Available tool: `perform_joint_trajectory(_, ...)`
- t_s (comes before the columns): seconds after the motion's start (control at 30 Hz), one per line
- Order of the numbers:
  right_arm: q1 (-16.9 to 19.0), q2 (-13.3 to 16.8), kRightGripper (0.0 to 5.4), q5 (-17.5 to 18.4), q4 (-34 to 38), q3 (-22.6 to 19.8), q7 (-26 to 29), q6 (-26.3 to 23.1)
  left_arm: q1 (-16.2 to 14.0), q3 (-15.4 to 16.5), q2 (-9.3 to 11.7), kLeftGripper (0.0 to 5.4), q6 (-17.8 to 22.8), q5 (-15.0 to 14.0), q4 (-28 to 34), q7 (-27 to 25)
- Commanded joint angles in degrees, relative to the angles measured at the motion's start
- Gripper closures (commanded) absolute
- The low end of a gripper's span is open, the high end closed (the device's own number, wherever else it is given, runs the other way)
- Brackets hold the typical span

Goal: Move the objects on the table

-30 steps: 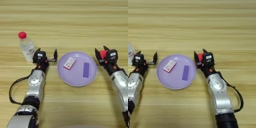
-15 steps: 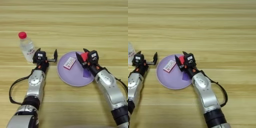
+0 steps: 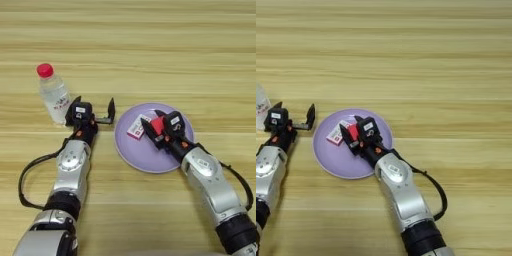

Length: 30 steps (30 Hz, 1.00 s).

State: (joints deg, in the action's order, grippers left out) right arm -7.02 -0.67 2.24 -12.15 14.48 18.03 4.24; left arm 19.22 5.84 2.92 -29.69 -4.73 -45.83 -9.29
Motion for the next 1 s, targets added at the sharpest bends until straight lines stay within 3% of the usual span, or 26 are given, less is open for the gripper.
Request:
perform_joint_trajectory(0.03, 0.0, -0.2, 2.7, -0.5, -1.0, -0.1, -0.1, 0.7, 0.2, -0.2, -0.2, 0.0, -0.2, 0.2, 0.2, 0.1)
perform_joint_trajectory(0.57, -0.8, 0.3, 0.93, -1.0, 0.0, -2.0, -1.5, 4.1, 0.2, -0.1, 0.0, 0.0, -0.4, 0.2, -0.1, -0.2)
perform_joint_trajectory(0.8, -2.9, 1.7, 0.14, -0.1, -0.4, -6.9, -3.8, 5.4, 0.1, -0.7, 0.2, 0.0, -0.9, 0.8, -0.1, -0.7)
perform_joint_trajectory(1.0, -5.1, 3.5, 0.03, 0.7, -1.4, -11.9, -5.9, 6.4, -0.2, -1.2, 0.1, 0.0, -1.0, 0.9, 0.2, -1.2)
